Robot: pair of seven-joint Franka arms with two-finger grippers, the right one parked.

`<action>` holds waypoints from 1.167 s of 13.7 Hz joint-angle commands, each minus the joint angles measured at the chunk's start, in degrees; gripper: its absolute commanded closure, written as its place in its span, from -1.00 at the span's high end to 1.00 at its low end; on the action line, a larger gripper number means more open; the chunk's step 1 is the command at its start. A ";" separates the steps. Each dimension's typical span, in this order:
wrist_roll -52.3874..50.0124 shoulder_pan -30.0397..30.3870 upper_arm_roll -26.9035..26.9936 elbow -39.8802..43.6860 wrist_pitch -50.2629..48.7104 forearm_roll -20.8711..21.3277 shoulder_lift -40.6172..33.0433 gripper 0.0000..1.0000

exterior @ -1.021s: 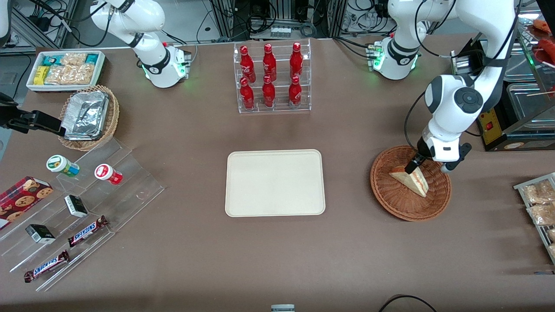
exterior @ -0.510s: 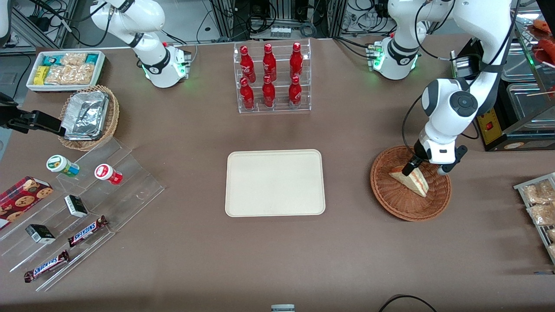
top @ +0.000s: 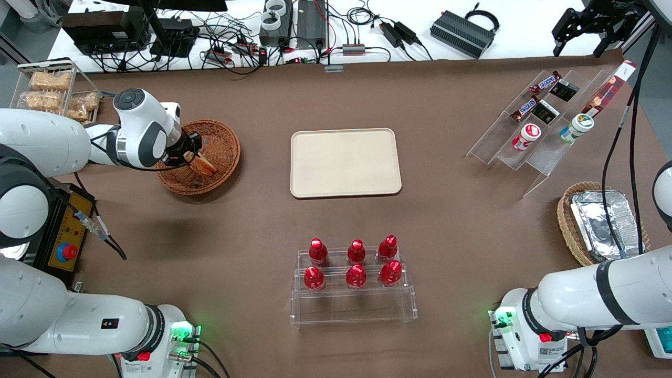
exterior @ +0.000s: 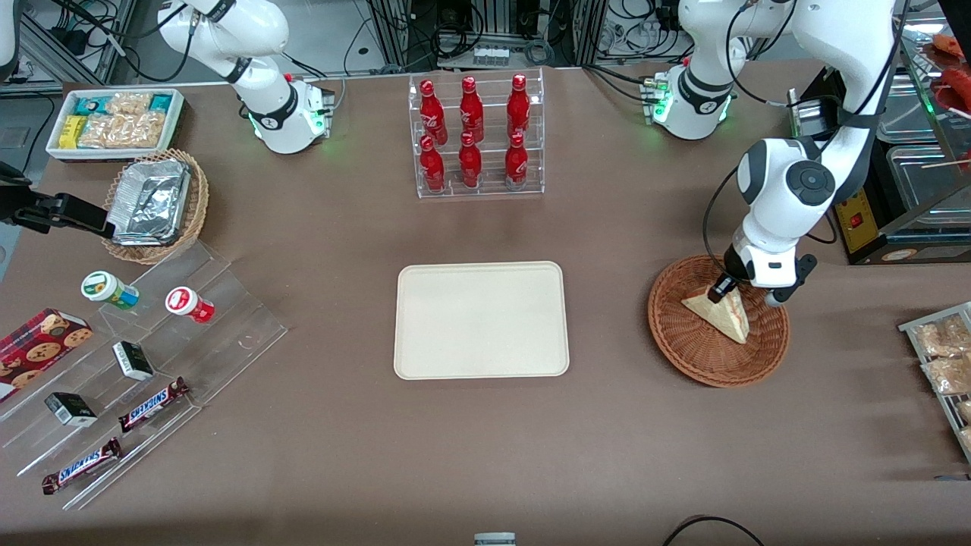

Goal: Place sandwich from basket to tray
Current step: 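Lower the left gripper and grasp the wrapped sandwich in the basket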

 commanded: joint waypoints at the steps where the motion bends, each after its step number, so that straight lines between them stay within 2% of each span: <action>1: -0.74 -0.76 0.06 0.64 0.49 -0.38 0.08 -1.00; 4: -0.74 -2.07 -0.03 1.86 -2.30 -0.20 -2.28 -1.00; 6: -0.31 -3.47 -0.73 5.10 -10.71 0.32 -4.75 -1.00; 9: 0.05 -8.48 -1.17 18.26 -31.95 0.41 -4.68 -1.00; 11: -0.04 -14.35 -1.17 28.63 -41.66 0.41 -1.17 -1.00; 13: 0.05 -20.33 -1.17 34.81 -45.20 0.33 2.00 -1.00; 16: 0.05 -28.50 -1.26 40.87 -44.08 -0.11 8.31 -1.00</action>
